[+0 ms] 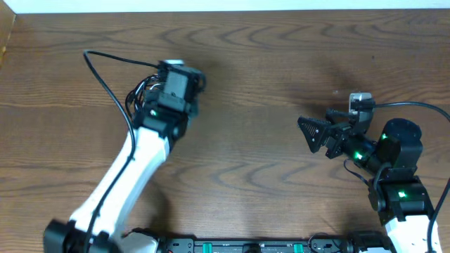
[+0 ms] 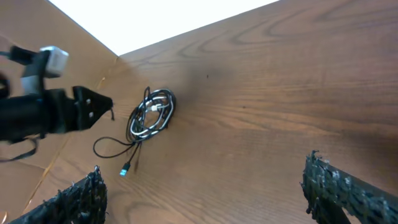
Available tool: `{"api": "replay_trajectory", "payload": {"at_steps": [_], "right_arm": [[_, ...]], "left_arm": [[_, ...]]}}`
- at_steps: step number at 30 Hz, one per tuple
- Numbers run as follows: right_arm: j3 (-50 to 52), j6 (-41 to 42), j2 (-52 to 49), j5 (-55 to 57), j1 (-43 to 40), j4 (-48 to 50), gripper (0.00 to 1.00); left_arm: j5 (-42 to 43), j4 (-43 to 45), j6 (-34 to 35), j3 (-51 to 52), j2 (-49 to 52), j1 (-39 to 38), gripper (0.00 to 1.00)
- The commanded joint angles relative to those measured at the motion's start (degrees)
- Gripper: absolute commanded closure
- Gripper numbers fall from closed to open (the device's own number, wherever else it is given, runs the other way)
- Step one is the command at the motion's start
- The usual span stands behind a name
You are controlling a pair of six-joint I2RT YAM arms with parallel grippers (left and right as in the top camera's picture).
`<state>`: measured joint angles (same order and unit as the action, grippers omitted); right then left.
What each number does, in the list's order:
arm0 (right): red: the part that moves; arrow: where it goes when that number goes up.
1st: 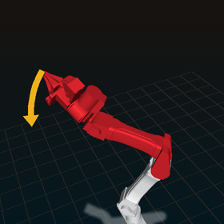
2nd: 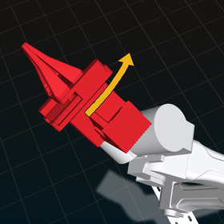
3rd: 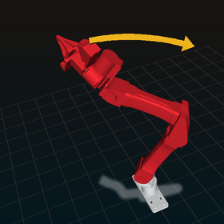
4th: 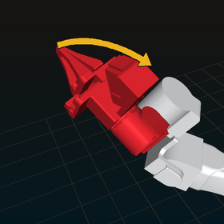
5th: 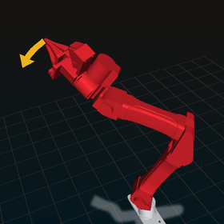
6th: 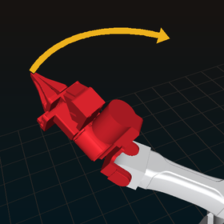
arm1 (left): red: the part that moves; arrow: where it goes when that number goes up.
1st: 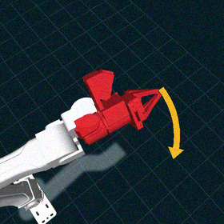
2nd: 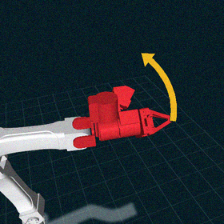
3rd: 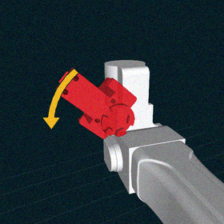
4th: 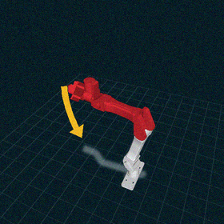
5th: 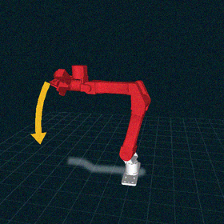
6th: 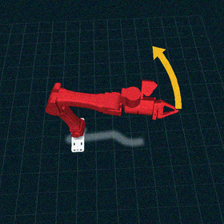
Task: Untangle cables
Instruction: 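Carry the bundle left with the left gripper and lower it onto the table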
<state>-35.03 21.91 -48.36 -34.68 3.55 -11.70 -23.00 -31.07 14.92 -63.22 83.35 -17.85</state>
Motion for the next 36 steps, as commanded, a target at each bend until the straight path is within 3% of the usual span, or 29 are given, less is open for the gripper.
{"api": "replay_trajectory", "payload": {"at_steps": [1, 5, 11, 24, 31, 34, 35, 36], "right_arm": [[-1.0, -0.9, -0.9, 0.3, -0.5, 0.2, 0.01], [-1.0, -1.4, -2.1, 1.4, -0.5, 0.2, 0.01], [-1.0, -1.4, -3.4, 1.8, -0.5, 0.4, 0.01], [-1.0, -1.4, -4.5, 2.2, -0.5, 0.7, 0.01], [-1.0, -1.4, -4.5, 2.2, -0.5, 0.8, 0.01], [-1.0, -1.4, -4.5, 2.8, -0.5, 0.8, 0.01], [-1.0, -1.4, -4.5, 3.0, -0.5, 0.8, 0.01], [-1.0, -1.4, -4.5, 3.0, -0.5, 0.8, 0.01]], "left_arm": [[-1.1, 0.5, 3.9, 0.1, 3.4, 6.0, 0.23], [7.8, 0.8, 4.0, 0.1, 6.6, 12.9, 0.23], [12.5, 3.0, 4.0, 0.1, 11.7, 18.6, 0.2], [13.6, 10.7, 3.9, 0.1, 25.7, 19.6, 0.18], [13.8, 10.6, 3.9, 0.1, 29.7, 19.5, 0.18], [15.7, 10.7, 3.8, 0.1, 29.7, 19.5, 0.32], [16.6, 10.9, 3.8, 0.1, 29.7, 19.5, 0.55], [16.6, 10.9, 3.9, 0.1, 29.7, 19.5, 0.7]]}}
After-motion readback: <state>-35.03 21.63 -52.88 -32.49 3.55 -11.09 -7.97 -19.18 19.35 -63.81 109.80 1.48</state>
